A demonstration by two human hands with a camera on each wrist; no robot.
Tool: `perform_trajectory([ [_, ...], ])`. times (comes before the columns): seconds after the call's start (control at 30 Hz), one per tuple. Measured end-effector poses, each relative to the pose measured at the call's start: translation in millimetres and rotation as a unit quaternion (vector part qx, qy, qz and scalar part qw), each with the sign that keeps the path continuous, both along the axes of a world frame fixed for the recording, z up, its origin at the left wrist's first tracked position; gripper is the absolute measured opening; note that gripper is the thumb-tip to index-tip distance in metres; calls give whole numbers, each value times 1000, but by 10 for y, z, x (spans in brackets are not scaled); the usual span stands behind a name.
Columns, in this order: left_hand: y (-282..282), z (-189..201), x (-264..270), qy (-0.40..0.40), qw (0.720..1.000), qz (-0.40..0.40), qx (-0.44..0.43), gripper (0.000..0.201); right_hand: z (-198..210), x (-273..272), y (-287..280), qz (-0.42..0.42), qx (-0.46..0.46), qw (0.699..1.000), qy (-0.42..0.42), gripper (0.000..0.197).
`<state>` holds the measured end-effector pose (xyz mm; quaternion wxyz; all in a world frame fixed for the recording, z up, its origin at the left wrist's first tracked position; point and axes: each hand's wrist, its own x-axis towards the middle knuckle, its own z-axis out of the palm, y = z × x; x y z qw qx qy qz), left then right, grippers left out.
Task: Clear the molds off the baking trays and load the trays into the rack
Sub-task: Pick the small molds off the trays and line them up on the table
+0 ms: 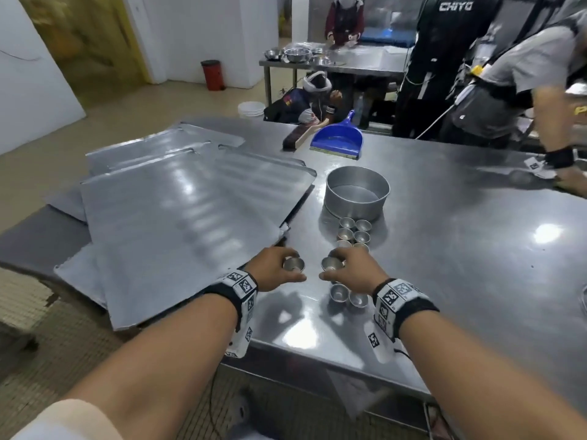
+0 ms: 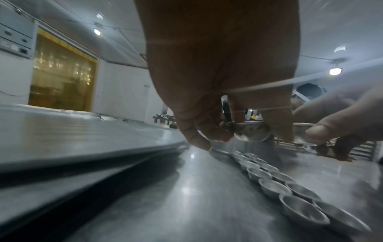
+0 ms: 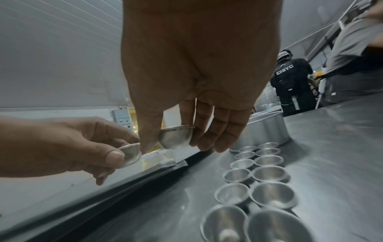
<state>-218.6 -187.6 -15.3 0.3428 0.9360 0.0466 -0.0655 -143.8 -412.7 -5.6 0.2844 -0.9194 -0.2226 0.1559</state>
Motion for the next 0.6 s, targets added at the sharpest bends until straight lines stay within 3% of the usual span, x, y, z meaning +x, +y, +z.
perform_trajectory([
  [0.1,-273,-164,-73,16,1000,-25,-8,67,-114,-174,-266,-21,-13,1000,12,57],
  [0.4,-806,-633,-287,39,997,-67,-22,52,-554,-710,-656,-95,-22,991,87,60],
  [0.6,-977,-868,-380,54,997,-59,12,55,-849,-924,-773,-129,-53,987,76,63],
])
